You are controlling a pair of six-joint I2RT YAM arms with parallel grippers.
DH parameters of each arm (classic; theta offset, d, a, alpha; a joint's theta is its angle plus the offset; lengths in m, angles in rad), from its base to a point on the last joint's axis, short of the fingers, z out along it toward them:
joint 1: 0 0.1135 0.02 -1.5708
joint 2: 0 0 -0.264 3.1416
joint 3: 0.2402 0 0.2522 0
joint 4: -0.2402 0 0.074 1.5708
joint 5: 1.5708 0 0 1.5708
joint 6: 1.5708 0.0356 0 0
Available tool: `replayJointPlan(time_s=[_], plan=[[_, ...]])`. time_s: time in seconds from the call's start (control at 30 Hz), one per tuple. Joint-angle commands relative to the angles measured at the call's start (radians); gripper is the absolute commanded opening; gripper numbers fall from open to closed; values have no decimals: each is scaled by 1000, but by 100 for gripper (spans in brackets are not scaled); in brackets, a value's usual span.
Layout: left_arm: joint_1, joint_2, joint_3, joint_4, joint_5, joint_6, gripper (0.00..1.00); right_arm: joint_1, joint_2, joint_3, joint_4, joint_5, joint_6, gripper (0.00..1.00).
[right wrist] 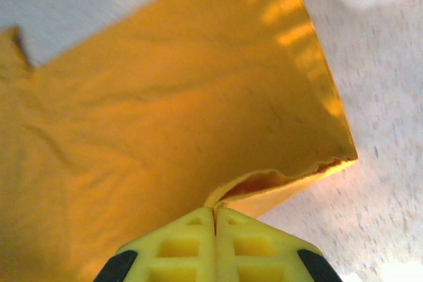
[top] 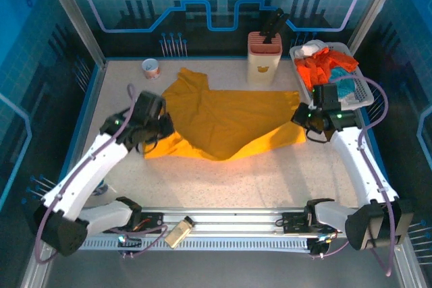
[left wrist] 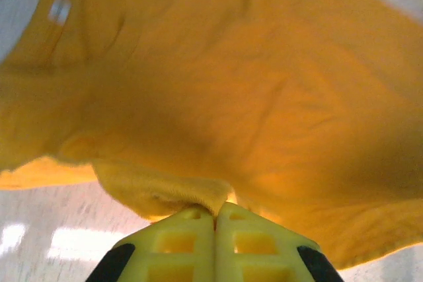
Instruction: Fold and stack the t-shirts
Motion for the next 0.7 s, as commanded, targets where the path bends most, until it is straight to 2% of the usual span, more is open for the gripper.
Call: replayJointPlan(time_s=[0.0,0.2,0.37,0.5,0.67], plan=[[33,85,238,-24,-11,202,0,6,-14,123,-5,39,-29,0],[115,234,680,-118,-17,318,0,-3,-29,321,14,82,-47,0],[120,335,1040,-255,-9,384,0,-11,-47,458,6,81,-74,0],[120,302,1143,-291,-30,437,0,-18,-113,493,36,93,-100,0],[120,149,1091,-207,3,471,0,-22,-180,548,41,25,-109,0]])
